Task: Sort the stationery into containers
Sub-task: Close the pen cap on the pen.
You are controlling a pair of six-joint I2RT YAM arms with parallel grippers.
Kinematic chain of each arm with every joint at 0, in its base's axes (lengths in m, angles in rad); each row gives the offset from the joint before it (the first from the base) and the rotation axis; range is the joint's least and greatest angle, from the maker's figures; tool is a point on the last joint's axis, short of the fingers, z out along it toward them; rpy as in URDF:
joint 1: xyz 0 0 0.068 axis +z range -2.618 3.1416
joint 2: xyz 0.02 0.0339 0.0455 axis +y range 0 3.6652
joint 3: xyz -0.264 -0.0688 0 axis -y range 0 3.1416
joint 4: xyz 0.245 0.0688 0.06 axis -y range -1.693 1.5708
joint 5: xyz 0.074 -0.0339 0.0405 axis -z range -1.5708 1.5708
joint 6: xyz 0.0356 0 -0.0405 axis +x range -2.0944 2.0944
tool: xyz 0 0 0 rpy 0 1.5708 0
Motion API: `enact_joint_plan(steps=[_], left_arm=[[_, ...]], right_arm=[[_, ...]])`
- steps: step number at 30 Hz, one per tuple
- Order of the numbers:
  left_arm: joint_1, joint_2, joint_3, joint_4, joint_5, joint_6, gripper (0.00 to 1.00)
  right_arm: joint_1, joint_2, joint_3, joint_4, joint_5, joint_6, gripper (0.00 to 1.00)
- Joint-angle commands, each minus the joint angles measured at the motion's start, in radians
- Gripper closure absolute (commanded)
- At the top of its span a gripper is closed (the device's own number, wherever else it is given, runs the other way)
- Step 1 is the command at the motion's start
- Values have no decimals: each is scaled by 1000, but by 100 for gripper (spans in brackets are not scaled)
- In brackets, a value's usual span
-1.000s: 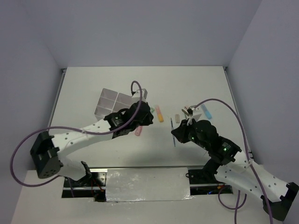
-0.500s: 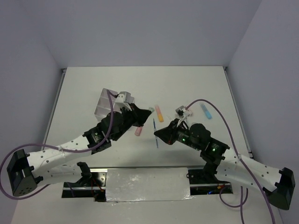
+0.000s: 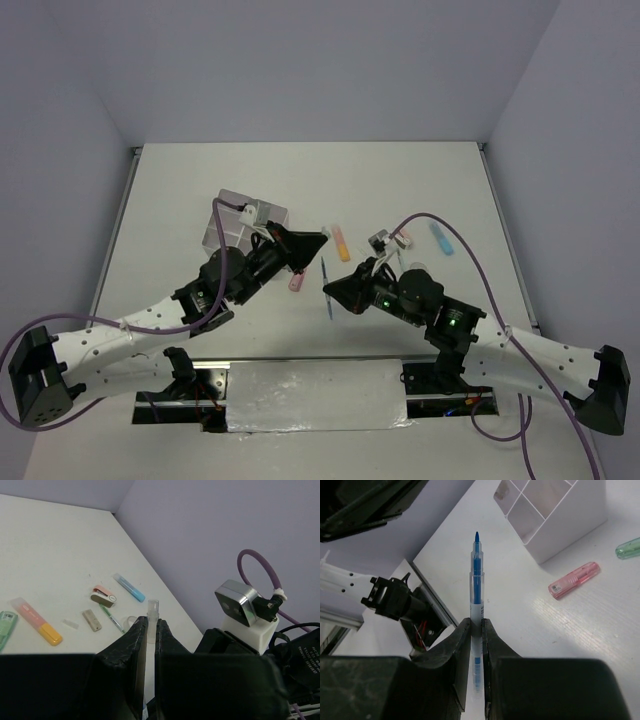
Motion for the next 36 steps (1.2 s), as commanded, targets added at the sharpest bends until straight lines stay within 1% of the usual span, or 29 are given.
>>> enact_joint_plan(steps=[1,36], left_arm=[[-6,-20,-10,98,23,13,100],[-6,-5,-32,113,29,0,100]], right_arm=[[10,-18,65,44,42,-19,100],[13,-8,113,7,94,-37,100]])
